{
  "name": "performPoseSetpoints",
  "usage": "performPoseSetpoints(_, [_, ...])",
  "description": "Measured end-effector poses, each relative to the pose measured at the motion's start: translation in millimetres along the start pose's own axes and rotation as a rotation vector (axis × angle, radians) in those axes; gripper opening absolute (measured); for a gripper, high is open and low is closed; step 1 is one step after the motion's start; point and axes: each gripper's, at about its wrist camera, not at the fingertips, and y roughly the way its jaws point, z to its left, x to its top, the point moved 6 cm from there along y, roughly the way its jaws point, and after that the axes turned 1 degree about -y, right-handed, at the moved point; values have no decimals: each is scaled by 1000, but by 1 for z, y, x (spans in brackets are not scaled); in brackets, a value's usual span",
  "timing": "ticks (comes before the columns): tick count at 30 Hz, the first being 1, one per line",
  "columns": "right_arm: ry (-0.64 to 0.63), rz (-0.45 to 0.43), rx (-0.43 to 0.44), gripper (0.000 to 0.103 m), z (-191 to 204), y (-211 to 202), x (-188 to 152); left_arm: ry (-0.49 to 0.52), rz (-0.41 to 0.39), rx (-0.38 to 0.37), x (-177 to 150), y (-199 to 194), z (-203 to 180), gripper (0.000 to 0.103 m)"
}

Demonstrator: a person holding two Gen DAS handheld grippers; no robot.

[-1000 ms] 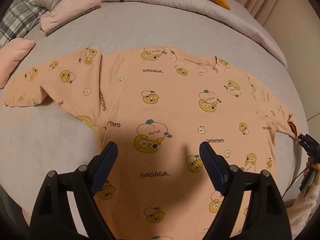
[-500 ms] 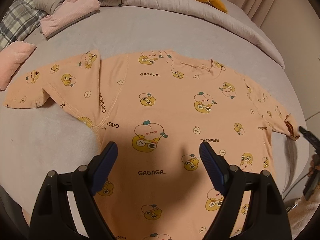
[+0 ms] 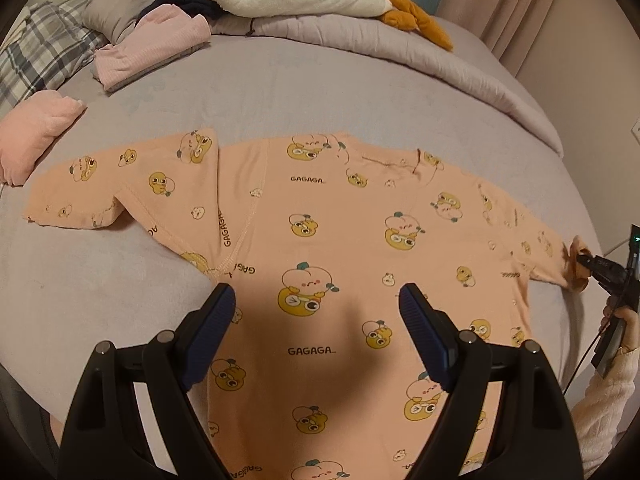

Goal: Fold small clothes
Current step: 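Carry the sleeve across the sleepsuit body with the right gripper and release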

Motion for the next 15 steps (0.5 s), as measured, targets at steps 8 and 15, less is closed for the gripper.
performPoseSetpoints(8, [22, -134, 201, 11, 47, -46, 15, -45, -28, -9, 5, -8, 13, 83])
performPoseSetpoints(15, [-68, -186, 380, 11, 135, -55, 34, -69, -58, -17, 10, -20, 25, 83])
